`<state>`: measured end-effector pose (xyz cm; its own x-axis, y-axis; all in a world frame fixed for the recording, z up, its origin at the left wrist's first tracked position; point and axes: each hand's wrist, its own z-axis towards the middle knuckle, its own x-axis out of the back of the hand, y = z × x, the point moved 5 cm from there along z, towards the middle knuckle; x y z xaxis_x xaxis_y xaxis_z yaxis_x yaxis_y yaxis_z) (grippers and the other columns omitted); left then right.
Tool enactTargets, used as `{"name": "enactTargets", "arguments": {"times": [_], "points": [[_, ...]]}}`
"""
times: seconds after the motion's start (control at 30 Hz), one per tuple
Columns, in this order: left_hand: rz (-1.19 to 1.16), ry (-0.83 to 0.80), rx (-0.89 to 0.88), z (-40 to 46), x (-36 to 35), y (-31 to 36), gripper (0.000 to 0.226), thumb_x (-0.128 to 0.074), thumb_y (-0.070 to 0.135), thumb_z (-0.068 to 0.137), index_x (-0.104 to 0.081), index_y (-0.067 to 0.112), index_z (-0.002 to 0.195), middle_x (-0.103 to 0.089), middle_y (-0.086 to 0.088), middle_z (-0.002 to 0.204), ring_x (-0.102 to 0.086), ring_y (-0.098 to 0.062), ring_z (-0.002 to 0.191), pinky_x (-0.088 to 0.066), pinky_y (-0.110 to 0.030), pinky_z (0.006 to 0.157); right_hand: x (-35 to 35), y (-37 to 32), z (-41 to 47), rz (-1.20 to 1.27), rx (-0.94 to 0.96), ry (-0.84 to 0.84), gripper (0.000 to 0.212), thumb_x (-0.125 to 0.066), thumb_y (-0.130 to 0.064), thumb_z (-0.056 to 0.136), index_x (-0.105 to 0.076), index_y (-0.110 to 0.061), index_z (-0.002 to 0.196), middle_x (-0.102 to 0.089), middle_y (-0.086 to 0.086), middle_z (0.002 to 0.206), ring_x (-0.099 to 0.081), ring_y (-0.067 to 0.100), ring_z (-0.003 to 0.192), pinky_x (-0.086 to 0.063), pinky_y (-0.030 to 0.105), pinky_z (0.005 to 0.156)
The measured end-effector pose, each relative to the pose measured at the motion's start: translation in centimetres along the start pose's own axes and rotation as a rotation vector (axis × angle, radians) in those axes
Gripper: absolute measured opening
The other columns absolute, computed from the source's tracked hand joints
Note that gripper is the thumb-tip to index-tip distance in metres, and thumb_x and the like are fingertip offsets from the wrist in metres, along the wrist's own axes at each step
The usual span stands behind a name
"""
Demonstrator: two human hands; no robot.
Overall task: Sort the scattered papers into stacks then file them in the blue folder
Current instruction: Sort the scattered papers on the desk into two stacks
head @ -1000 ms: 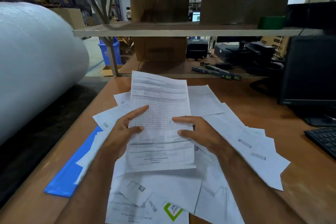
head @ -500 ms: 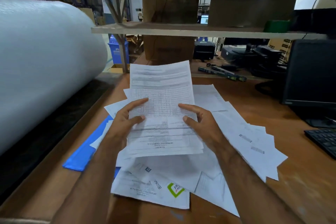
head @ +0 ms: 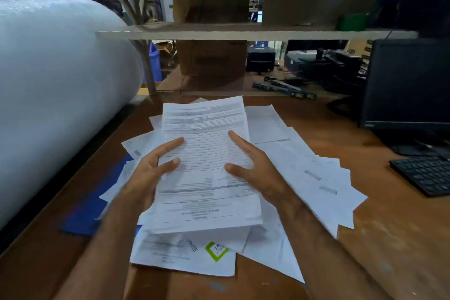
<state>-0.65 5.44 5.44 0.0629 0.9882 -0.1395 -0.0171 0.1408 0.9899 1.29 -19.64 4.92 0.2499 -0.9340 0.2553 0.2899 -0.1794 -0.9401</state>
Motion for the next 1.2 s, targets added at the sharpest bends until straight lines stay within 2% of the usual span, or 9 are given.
{"name": "enactTargets", "arguments": {"times": [0.2, 0.27, 0.37, 0.47, 0.57, 0.67, 0.83, 0.97, 1.2], "points": [[0.151, 0.005, -0.099, 0.7, -2.1, -0.8, 0.049, -0.06, -0.012, 0.09, -0.073, 0.021, 0.124, -0.071, 0.016, 0.125, -0.067, -0.004, 0.111, -0.05, -0.005, 0.073, 2.7, 2.1, -1.2, -0.182, -0.053, 0.07, 0.072, -0.076, -0.041, 0.089, -0.043, -0.035, 0.153, -0.051, -0.015, 0.15, -0.061, 0.003, 0.121, -0.052, 0.022, 0.102], [0.134, 0.024, -0.11, 1.1, -1.6, -0.9, 0.05, -0.059, -0.012, 0.09, -0.072, 0.021, 0.126, -0.069, 0.016, 0.128, -0.066, -0.002, 0.112, -0.05, -0.005, 0.074, 5.1, 3.1, -1.5, -0.422, -0.125, 0.19, 0.069, -0.069, -0.049, 0.092, -0.039, -0.035, 0.153, -0.053, -0.008, 0.149, -0.065, 0.007, 0.11, -0.054, 0.024, 0.098], [0.131, 0.054, -0.074, 1.7, 0.0, -1.1, 0.051, -0.06, -0.008, 0.091, -0.072, 0.027, 0.126, -0.064, 0.015, 0.135, -0.061, -0.007, 0.119, -0.046, -0.018, 0.092, 7.3, 5.9, -2.4, -0.901, -0.307, 0.127, 0.106, -0.035, -0.096, 0.072, -0.019, -0.038, 0.16, -0.03, -0.005, 0.166, -0.038, 0.023, 0.147, -0.034, 0.051, 0.117], [0.185, 0.103, -0.059, 1.8, 1.9, -1.2, 0.052, -0.062, -0.006, 0.091, -0.073, 0.034, 0.123, -0.062, 0.015, 0.139, -0.059, -0.006, 0.12, -0.042, -0.026, 0.096, 7.8, 9.2, -4.6, -1.051, -0.417, -0.026, 0.098, -0.024, -0.095, 0.075, -0.025, -0.042, 0.157, -0.023, -0.008, 0.167, -0.022, 0.023, 0.154, -0.021, 0.054, 0.12], [0.171, 0.165, -0.063, 1.8, 3.3, -1.4, 0.053, -0.061, -0.008, 0.091, -0.071, 0.029, 0.127, -0.061, 0.012, 0.14, -0.061, 0.001, 0.11, -0.042, -0.019, 0.081, 9.7, 8.6, -5.6, -1.049, -0.321, 0.208, 0.075, -0.026, -0.092, 0.08, -0.062, -0.03, 0.104, -0.063, -0.009, 0.117, -0.055, 0.019, 0.12, -0.039, 0.047, 0.102], [0.156, 0.184, -0.059, 1.6, 3.9, -2.5, 0.054, -0.06, -0.01, 0.09, -0.07, 0.026, 0.129, -0.06, 0.011, 0.141, -0.061, 0.0, 0.111, -0.044, -0.018, 0.081, 11.0, 7.8, -5.6, -1.169, -0.326, 0.271, 0.057, -0.044, -0.077, 0.089, -0.062, -0.023, 0.084, -0.061, -0.004, 0.095, -0.055, 0.021, 0.102, -0.045, 0.044, 0.091], [0.14, 0.157, -0.001, 1.8, 3.1, -4.9, 0.055, -0.059, -0.012, 0.089, -0.073, 0.028, 0.124, -0.062, 0.013, 0.138, -0.058, -0.01, 0.124, -0.044, -0.029, 0.098, 9.2, 9.0, -6.0, -1.019, -0.304, 0.114, 0.076, -0.04, -0.084, 0.085, -0.047, -0.039, 0.145, -0.046, -0.011, 0.153, -0.038, 0.017, 0.142, -0.032, 0.046, 0.115], [0.184, 0.138, -0.032, 1.7, 2.5, -4.8, 0.054, -0.059, -0.012, 0.089, -0.073, 0.028, 0.123, -0.063, 0.022, 0.133, -0.056, -0.002, 0.123, -0.043, -0.019, 0.086, 9.5, 9.4, -6.5, -1.152, -0.447, 0.073, 0.083, -0.021, -0.089, 0.083, -0.027, -0.048, 0.155, -0.025, -0.008, 0.166, -0.025, 0.021, 0.151, -0.022, 0.053, 0.119], [0.184, 0.156, -0.043, 1.4, 2.8, -5.1, 0.053, -0.059, -0.011, 0.091, -0.072, 0.026, 0.126, -0.062, 0.014, 0.139, -0.056, -0.005, 0.125, -0.043, -0.02, 0.09, 10.0, 6.5, -6.3, -1.15, -0.439, 0.217, 0.058, -0.04, -0.083, 0.085, -0.065, -0.031, 0.09, -0.058, -0.008, 0.101, -0.056, 0.018, 0.106, -0.042, 0.044, 0.093]]}}
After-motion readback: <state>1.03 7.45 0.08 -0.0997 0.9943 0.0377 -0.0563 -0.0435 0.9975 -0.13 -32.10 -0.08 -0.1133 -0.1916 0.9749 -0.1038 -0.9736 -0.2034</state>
